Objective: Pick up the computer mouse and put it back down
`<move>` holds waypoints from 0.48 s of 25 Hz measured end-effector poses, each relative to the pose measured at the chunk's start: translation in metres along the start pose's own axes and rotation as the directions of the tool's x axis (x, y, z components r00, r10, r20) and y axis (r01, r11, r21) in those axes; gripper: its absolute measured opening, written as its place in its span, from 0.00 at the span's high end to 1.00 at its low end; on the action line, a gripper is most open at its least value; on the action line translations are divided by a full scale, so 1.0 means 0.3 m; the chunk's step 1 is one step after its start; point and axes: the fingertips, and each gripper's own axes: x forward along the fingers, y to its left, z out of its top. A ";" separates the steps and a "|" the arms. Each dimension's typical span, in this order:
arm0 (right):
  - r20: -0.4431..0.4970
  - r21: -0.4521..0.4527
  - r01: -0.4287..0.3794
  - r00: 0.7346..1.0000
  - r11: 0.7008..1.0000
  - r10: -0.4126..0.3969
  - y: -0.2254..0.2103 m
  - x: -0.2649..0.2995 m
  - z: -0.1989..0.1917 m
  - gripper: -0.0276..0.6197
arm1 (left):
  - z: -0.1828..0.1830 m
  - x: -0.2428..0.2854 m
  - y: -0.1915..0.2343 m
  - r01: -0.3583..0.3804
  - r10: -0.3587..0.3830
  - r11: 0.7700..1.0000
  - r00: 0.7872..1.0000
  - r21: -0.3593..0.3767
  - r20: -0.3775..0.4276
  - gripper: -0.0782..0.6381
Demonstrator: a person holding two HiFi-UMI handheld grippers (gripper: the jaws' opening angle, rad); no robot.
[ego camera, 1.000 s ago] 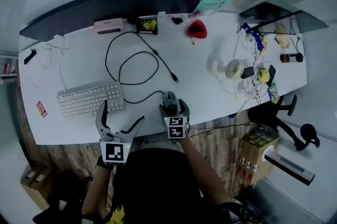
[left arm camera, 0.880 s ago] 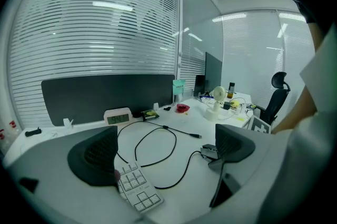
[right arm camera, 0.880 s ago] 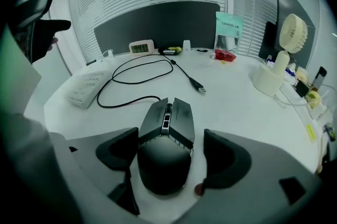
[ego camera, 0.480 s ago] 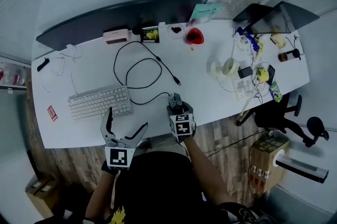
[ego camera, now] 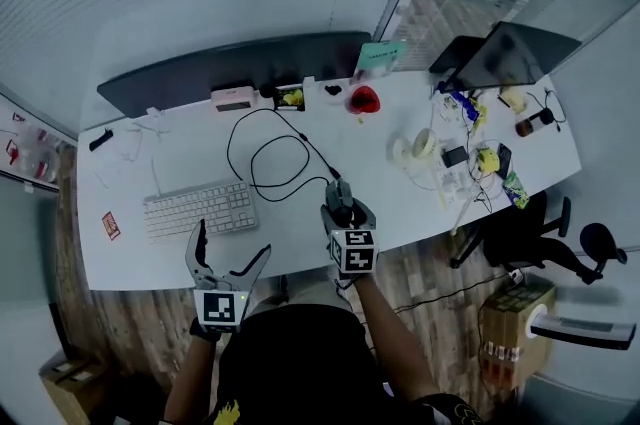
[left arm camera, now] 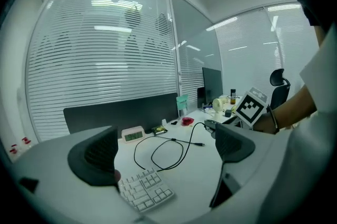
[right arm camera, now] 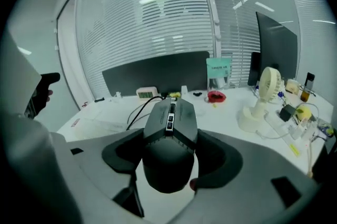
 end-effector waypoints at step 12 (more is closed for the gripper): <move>0.253 -0.087 -0.049 0.965 0.995 0.069 0.123 -0.306 0.338 0.48 | 0.212 -0.086 0.123 -0.097 0.090 0.995 0.984 0.036 0.157 0.08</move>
